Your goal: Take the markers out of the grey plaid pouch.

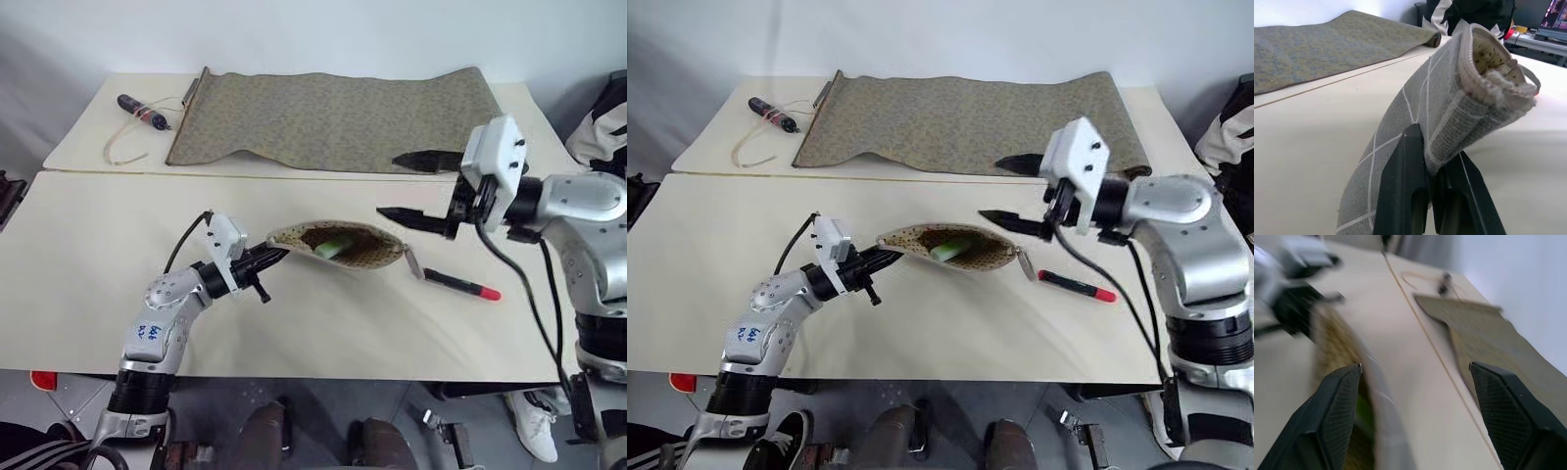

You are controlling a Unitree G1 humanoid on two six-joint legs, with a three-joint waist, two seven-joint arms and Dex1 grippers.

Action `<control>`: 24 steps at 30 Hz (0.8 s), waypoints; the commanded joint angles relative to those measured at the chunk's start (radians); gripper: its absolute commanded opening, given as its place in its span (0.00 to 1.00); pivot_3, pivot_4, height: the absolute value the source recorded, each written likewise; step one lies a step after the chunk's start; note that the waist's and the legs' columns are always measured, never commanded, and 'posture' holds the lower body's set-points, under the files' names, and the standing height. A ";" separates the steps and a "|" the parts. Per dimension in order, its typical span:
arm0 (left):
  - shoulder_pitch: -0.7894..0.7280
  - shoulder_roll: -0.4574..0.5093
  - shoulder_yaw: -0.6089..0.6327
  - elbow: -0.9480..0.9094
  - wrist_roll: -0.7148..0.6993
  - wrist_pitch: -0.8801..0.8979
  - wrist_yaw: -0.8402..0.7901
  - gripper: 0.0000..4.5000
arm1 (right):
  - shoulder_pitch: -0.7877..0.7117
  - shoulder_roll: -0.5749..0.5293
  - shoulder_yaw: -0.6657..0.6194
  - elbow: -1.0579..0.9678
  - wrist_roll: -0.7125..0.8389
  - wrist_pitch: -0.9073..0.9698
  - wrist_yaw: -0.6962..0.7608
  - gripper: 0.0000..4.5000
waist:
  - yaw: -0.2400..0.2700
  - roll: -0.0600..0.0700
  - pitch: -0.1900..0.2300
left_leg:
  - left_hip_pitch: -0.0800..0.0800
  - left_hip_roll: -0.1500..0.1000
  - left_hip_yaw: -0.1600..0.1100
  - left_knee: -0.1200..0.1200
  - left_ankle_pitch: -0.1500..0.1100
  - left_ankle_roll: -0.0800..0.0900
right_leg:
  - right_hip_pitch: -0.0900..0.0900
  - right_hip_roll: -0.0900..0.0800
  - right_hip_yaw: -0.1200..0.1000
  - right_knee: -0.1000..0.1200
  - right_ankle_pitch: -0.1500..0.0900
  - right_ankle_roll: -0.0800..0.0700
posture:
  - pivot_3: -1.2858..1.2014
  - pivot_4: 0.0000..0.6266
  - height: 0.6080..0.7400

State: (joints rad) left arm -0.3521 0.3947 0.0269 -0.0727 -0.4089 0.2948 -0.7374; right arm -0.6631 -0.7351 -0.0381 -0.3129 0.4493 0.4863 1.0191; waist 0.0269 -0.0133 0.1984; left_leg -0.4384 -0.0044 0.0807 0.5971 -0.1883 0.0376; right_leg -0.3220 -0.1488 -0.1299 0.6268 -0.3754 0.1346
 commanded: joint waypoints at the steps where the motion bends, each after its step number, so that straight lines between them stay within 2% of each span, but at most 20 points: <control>1: -0.030 0.001 0.018 -0.050 -0.036 0.020 -0.003 0.00 | 0.030 -0.005 0.020 -0.093 0.019 -0.004 0.004 0.78 | -0.001 0.000 0.000 | 0.000 0.000 0.000 0.000 0.000 0.000 | 0.000 0.000 0.000 0.000 0.000 0.000 | 0.52 0.24 1.00; 3: -0.031 0.001 0.019 -0.061 -0.047 0.034 -0.005 0.00 | 0.049 -0.006 0.077 -0.093 -0.040 -0.034 -0.006 0.68 | -0.003 0.000 0.000 | 0.000 0.000 0.000 0.000 0.000 0.000 | 0.000 0.000 0.000 0.000 0.000 0.000 | 0.52 0.24 1.00; 9: -0.036 0.001 0.014 -0.094 -0.068 0.076 -0.003 0.00 | 0.072 0.047 0.210 -0.002 -0.248 -0.218 -0.074 0.21 | -0.006 0.000 0.000 | 0.001 0.000 0.001 0.000 0.000 0.000 | -0.001 0.001 0.001 0.001 0.000 0.000 | 0.52 0.24 1.00; 15: -0.035 0.001 0.015 -0.118 -0.084 0.104 -0.001 0.00 | 0.067 0.039 0.274 0.101 -0.427 -0.409 -0.102 0.21 | -0.003 0.000 0.000 | 0.001 0.000 0.001 0.000 0.000 0.000 | 0.000 0.001 0.001 0.001 0.000 0.000 | 0.52 0.24 1.00; 22: -0.025 -0.015 0.000 -0.141 -0.084 0.120 0.008 0.00 | 0.072 0.087 0.337 0.126 -0.484 -0.481 -0.088 0.21 | -0.006 0.000 0.000 | 0.001 0.000 0.001 0.000 0.001 0.000 | 0.000 0.001 0.001 0.001 0.000 0.000 | 0.52 0.24 1.00; 24: -0.025 -0.016 0.001 -0.143 -0.085 0.123 0.008 0.00 | 0.065 0.090 0.338 0.132 -0.504 -0.498 -0.096 0.29 | -0.005 0.000 0.000 | 0.001 0.000 0.001 0.000 0.001 0.000 | 0.000 0.001 0.001 0.001 0.000 0.000 | 0.52 0.24 1.00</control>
State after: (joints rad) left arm -0.3788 0.3829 0.0213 -0.1597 -0.4683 0.4252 -0.7306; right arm -0.5837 -0.6484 0.3105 -0.1763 -0.0394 0.0170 0.9323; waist 0.0215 -0.0134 0.1983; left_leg -0.4378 -0.0042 0.0812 0.5974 -0.1877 0.0372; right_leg -0.3222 -0.1477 -0.1290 0.6278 -0.3754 0.1345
